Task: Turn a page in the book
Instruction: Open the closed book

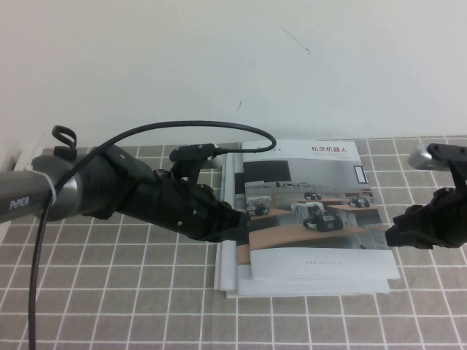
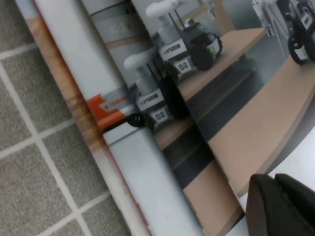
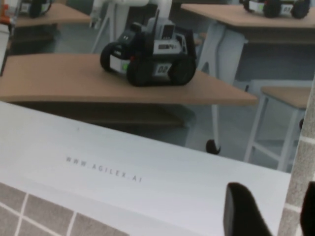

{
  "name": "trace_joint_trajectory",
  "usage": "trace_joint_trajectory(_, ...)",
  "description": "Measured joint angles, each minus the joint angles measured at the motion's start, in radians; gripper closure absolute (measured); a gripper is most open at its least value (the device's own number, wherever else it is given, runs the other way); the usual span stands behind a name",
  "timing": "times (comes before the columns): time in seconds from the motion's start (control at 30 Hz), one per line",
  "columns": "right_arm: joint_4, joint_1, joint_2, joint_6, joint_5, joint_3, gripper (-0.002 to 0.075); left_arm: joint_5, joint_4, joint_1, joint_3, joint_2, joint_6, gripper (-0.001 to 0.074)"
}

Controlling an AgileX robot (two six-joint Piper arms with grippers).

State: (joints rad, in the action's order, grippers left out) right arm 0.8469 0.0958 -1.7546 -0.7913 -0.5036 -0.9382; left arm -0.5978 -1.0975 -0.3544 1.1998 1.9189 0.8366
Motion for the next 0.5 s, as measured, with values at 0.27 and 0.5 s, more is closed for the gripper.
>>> trace_joint_trajectory(0.27, 0.045, 0.000, -0.026, -0.032, 0.041, 0.000, 0.0463, 0.019, -0.020, 0.000, 0.006, 0.004, 0.016, 0.0738)
trace_joint_trajectory(0.5, 0.119, 0.000, -0.037, -0.085, 0.047, 0.000, 0.0433, 0.034, -0.048, -0.022, 0.008, 0.019, 0.018, 0.0738)
